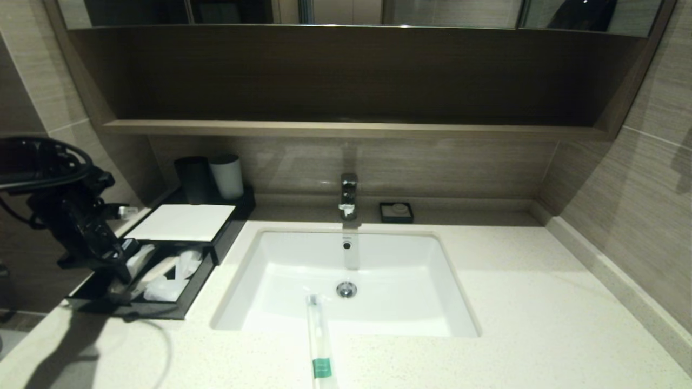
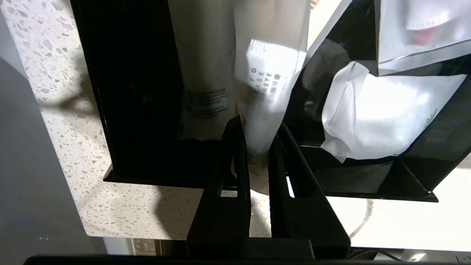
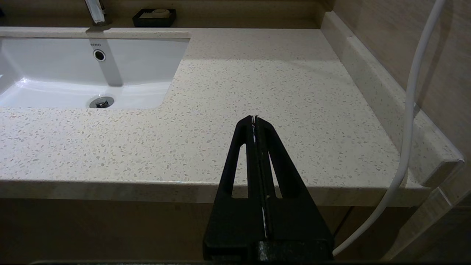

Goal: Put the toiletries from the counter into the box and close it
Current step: Place the bathroom toiletry into the drawer

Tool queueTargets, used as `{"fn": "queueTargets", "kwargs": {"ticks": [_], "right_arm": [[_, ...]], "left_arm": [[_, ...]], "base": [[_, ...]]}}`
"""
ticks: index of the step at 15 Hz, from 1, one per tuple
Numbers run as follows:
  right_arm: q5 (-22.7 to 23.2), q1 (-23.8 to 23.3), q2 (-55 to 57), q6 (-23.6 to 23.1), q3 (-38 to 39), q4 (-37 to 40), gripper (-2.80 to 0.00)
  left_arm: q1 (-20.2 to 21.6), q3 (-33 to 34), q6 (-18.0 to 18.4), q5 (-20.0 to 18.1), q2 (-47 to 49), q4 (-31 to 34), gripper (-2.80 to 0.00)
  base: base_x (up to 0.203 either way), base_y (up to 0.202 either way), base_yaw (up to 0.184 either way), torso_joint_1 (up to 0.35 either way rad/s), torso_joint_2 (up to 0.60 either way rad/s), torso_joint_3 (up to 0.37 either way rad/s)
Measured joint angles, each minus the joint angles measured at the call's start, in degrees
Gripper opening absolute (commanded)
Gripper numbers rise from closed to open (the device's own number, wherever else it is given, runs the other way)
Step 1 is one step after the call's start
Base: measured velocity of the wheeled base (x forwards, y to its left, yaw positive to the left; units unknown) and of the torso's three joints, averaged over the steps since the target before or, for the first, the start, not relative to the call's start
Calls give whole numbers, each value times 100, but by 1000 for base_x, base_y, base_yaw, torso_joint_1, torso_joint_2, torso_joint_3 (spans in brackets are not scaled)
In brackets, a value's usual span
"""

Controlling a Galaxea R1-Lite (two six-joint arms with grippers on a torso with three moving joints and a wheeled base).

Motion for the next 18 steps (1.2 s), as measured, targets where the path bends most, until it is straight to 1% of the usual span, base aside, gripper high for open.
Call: {"fn": "queueTargets", "kwargs": {"ticks": [9, 10, 11, 18], "right_arm": [[1, 0, 0, 0, 0, 0, -280], [1, 0, 0, 0, 0, 0, -280], [2, 0, 0, 0, 0, 0, -280], [1, 0, 0, 2, 0, 2, -280]], "left_arm": [[-2, 0, 56, 27, 6, -145, -280], [0, 0, 56, 24, 13, -150, -244], [-1, 0, 60, 29, 15, -169, 0], [0, 6, 59, 27, -49, -234, 0]], "base": [[0, 0, 0, 0, 0, 0], [0, 0, 0, 0, 0, 0], [0, 0, 0, 0, 0, 0], [0, 0, 0, 0, 0, 0]]}}
